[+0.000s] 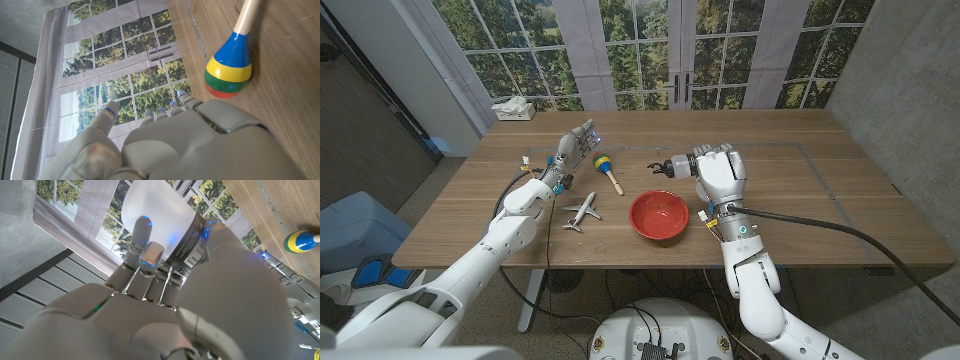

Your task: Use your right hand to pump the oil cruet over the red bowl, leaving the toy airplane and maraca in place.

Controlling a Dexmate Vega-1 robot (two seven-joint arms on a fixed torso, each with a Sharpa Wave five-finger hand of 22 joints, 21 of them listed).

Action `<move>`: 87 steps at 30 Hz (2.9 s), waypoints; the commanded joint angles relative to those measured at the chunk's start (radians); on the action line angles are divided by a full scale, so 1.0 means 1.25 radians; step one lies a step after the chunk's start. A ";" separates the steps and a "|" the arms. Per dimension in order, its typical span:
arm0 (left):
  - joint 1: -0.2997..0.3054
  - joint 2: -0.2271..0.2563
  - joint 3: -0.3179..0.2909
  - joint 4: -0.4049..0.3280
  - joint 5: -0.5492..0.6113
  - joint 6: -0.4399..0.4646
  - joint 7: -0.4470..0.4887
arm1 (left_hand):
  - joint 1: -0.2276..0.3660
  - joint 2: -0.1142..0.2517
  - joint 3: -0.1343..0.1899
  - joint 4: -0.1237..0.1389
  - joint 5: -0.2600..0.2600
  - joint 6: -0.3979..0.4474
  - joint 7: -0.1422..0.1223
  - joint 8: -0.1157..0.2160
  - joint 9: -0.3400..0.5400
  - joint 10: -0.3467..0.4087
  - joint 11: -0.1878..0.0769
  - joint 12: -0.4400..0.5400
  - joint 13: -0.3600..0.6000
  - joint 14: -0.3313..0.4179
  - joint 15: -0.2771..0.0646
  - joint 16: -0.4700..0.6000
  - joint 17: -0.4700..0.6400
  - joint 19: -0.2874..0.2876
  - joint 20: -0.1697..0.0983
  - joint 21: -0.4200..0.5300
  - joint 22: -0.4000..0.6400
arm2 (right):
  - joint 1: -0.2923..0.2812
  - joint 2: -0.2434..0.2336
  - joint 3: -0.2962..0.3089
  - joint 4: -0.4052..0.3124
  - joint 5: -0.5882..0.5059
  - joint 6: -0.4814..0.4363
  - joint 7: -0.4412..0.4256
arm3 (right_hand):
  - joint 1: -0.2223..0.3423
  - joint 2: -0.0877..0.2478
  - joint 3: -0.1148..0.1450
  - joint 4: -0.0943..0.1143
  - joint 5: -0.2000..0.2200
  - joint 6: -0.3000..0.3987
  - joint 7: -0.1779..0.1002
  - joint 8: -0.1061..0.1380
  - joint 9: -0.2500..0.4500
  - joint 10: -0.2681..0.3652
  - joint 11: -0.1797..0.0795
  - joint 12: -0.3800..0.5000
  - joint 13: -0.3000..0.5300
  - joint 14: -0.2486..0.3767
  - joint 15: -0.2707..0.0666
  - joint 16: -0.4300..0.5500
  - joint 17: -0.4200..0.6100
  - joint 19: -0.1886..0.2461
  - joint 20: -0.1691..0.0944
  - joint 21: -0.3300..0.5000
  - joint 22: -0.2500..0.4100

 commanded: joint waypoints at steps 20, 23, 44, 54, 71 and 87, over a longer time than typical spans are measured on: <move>-0.004 -0.005 0.003 -0.003 0.002 -0.004 0.001 | 0.007 0.062 0.005 0.001 0.005 -0.015 -0.008 -0.003 0.002 -0.045 0.000 0.001 0.002 -0.066 -0.041 0.002 0.002 0.001 -0.008 0.002 0.003 | -0.016 -0.070 0.050 -0.058 0.054 0.104 0.036 | -0.088 0.144 0.056 0.012 0.028 0.055 0.009 0.026 0.124 0.121 -0.011 0.142 0.305 -0.002 -0.033 0.015 0.003 -0.024 -0.098 -0.012 -0.032; -0.004 -0.005 0.003 -0.004 0.002 -0.004 0.002 | 0.007 0.061 0.005 0.001 0.005 -0.017 -0.008 -0.003 0.002 -0.045 0.000 0.001 0.002 -0.066 -0.042 0.002 0.002 0.001 -0.008 0.002 0.003 | -0.015 -0.066 0.048 -0.051 0.050 0.098 0.024 | -0.087 0.145 0.055 0.012 0.028 0.055 0.010 0.025 0.130 0.121 -0.011 0.141 0.301 -0.002 -0.033 0.014 0.003 -0.024 -0.098 -0.012 -0.037; -0.003 -0.004 0.003 -0.007 0.003 -0.001 0.004 | 0.003 0.057 0.004 0.004 0.004 -0.016 -0.006 -0.001 0.002 -0.044 -0.001 0.002 0.002 -0.065 -0.041 0.003 0.003 0.002 -0.008 0.003 0.003 | -0.011 -0.052 0.038 -0.014 0.071 0.068 -0.062 | -0.088 0.181 0.052 0.006 -0.037 0.009 -0.014 -0.042 0.102 0.086 -0.046 0.038 0.153 -0.020 -0.033 -0.014 -0.008 -0.011 -0.095 0.004 -0.081; -0.006 -0.006 0.004 -0.003 0.003 0.000 0.006 | 0.002 0.055 0.004 0.005 0.004 -0.015 -0.006 0.000 0.002 -0.044 -0.002 0.001 0.002 -0.065 -0.042 0.003 0.003 0.001 -0.005 0.002 0.003 | -0.007 -0.037 0.031 -0.002 0.066 0.042 -0.068 | -0.102 0.172 0.060 -0.020 -0.094 -0.127 -0.057 -0.068 0.045 -0.050 -0.059 -0.095 0.055 -0.045 -0.033 -0.053 -0.011 -0.026 -0.095 -0.009 -0.088; -0.006 -0.005 0.003 -0.003 0.003 0.000 0.006 | 0.001 0.054 0.004 0.005 0.003 -0.014 -0.008 0.000 0.002 -0.044 -0.001 0.001 0.002 -0.064 -0.042 0.002 0.002 0.000 -0.003 0.002 0.003 | -0.006 -0.027 0.028 -0.006 0.113 0.032 -0.089 | -0.138 0.148 0.048 -0.015 -0.096 -0.173 -0.064 -0.059 0.009 -0.142 -0.056 -0.107 0.009 -0.054 -0.033 -0.077 -0.013 -0.024 -0.091 -0.016 -0.089; -0.006 -0.004 0.004 -0.008 0.005 0.005 0.010 | 0.001 0.052 0.004 0.004 0.003 -0.014 -0.008 0.000 0.002 -0.045 -0.002 0.001 0.002 -0.063 -0.042 0.002 0.002 0.000 0.000 0.002 0.003 | -0.012 -0.005 0.041 -0.025 0.232 0.031 -0.131 | -0.184 0.131 0.031 0.001 -0.093 -0.185 -0.059 -0.057 -0.011 -0.164 -0.050 -0.102 -0.022 -0.050 -0.033 -0.090 -0.013 -0.015 -0.090 -0.026 -0.092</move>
